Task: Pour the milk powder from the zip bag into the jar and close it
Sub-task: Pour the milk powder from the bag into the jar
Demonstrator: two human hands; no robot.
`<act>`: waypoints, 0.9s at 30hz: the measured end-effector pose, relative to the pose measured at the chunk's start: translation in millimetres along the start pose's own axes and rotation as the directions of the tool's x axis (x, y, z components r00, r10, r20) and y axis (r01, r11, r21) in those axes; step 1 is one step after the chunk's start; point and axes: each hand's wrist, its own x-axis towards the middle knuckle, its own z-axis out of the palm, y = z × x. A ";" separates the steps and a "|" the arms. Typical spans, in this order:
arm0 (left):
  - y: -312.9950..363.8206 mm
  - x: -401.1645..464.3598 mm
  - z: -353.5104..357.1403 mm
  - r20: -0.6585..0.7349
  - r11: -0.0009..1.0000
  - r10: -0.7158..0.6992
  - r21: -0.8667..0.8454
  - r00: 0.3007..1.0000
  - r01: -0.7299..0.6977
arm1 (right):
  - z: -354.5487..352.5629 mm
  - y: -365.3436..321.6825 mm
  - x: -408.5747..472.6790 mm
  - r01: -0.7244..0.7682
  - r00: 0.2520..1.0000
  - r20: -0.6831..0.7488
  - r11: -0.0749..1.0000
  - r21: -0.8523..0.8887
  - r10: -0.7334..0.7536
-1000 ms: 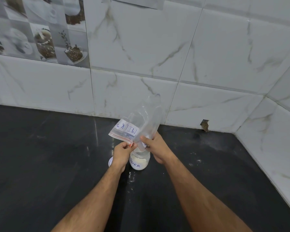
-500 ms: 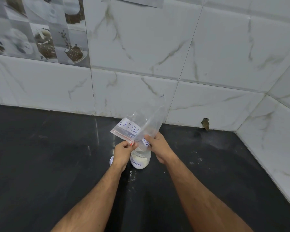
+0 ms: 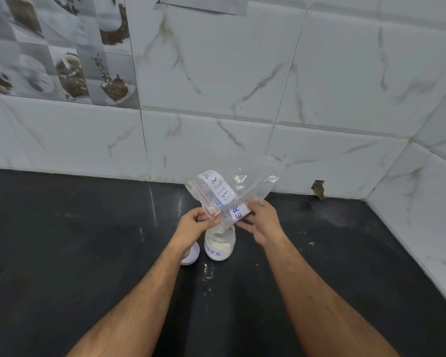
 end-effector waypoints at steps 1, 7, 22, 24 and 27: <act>4.2 0.8 -2.5 0.035 1.000 -0.018 0.007 0.999 0.018 | -2.2 -1.3 0.5 -0.019 1.000 0.008 0.999 0.038 0.019; 24.1 11.1 -2.3 0.062 0.996 -0.079 0.032 0.995 0.078 | -21.5 -8.0 1.6 -0.116 0.993 0.021 0.967 0.228 0.114; 41.3 32.9 85.2 -0.063 0.997 0.016 0.070 0.998 -0.012 | -98.5 -26.9 -0.3 -0.179 0.980 -0.032 0.932 0.315 0.198; 39.6 34.6 96.8 -0.091 0.993 0.039 0.114 0.995 -0.028 | -110.0 -29.7 -0.1 -0.181 0.975 -0.073 0.946 0.270 0.208; 36.7 35.7 112.1 -0.200 0.971 0.102 0.232 0.975 -0.054 | -124.5 -31.5 2.0 -0.192 0.965 -0.136 0.956 0.220 0.225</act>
